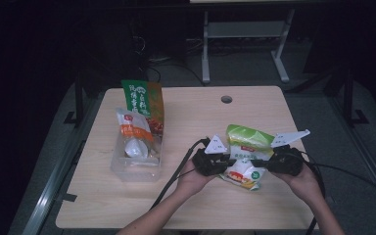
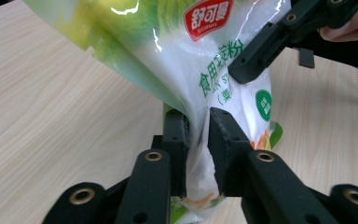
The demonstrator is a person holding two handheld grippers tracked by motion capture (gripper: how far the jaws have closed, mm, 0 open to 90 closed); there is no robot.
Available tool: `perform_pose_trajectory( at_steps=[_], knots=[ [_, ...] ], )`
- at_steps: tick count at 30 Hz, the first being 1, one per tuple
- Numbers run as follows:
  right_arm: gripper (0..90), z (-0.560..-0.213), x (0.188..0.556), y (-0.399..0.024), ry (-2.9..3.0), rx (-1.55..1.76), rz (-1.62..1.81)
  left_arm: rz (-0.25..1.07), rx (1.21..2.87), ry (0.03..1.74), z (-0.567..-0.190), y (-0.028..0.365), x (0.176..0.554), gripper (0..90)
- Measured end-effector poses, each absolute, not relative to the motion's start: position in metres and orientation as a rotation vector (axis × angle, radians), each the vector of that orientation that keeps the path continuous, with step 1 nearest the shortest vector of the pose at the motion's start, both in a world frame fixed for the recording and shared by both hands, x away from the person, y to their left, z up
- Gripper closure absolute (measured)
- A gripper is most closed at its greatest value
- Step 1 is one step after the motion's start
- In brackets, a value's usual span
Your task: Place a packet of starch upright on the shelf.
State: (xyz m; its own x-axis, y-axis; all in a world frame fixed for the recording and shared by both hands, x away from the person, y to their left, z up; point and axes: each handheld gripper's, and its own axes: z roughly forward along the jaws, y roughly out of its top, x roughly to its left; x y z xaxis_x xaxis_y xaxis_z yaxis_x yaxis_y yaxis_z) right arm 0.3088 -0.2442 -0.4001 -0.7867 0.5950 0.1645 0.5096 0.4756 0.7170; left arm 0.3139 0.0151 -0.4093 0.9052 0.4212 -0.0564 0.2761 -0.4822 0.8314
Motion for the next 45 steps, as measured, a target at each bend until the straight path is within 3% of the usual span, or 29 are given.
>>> perform_pose_trajectory(
  at_steps=[6,13,45],
  knots=[
    [85.7,-0.401,0.307,-0.246,2.580,0.990,1.246,0.189,2.111,0.511,-0.410,0.024,0.310,63.4],
    [86.6,-0.394,0.304,-0.244,2.555,0.987,1.266,0.182,2.118,0.514,-0.413,0.034,0.302,56.3],
    [88.7,-0.350,0.310,-0.225,2.577,0.997,1.179,0.176,2.063,0.487,-0.413,0.089,0.257,41.4]
  ],
)
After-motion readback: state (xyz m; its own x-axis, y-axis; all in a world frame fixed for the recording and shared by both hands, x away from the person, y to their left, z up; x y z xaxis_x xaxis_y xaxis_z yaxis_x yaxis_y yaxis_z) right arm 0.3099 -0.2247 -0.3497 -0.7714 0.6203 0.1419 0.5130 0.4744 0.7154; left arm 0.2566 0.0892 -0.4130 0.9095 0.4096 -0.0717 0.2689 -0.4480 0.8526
